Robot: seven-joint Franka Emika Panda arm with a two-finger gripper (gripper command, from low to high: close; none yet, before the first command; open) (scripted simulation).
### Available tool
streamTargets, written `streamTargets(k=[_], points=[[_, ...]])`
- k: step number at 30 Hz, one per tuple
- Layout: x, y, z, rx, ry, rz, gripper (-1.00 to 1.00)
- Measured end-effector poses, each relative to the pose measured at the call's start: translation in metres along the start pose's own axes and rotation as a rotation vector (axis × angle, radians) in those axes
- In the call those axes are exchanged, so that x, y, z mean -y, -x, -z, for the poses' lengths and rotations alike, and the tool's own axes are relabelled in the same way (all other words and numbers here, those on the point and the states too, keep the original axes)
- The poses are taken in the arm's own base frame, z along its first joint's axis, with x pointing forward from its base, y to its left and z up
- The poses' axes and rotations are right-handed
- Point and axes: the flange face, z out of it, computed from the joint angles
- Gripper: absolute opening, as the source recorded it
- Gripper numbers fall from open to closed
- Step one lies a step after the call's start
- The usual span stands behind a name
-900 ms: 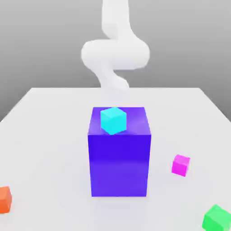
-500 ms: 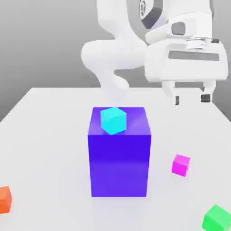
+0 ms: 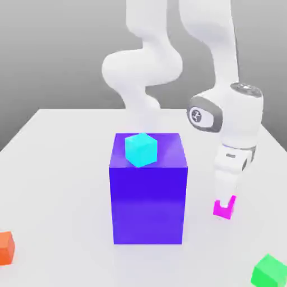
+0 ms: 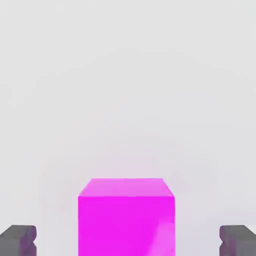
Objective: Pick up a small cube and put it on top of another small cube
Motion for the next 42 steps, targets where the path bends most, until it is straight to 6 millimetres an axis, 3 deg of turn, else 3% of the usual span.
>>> streamTargets(k=[2,3,10,21,23,31,39,40,42], points=[[-0.001,0.002,-0.013,0.002,0.002,0.001,0.00],[-0.002,0.003,-0.019,0.004,0.004,0.003,-1.00],[-0.003,0.003,-0.020,0.003,0.005,0.003,-1.00],[-0.001,0.003,0.040,0.003,0.006,0.006,-1.00],[0.005,-0.011,0.047,0.006,-0.002,0.027,-1.00],[0.001,-0.110,0.069,0.012,-0.030,0.058,-1.00],[-0.021,-0.204,0.091,0.007,-0.006,0.112,-1.00],[-0.025,-0.213,0.090,0.007,-0.001,0.117,-1.00],[-0.027,-0.221,0.069,0.006,0.004,0.121,-1.00]])
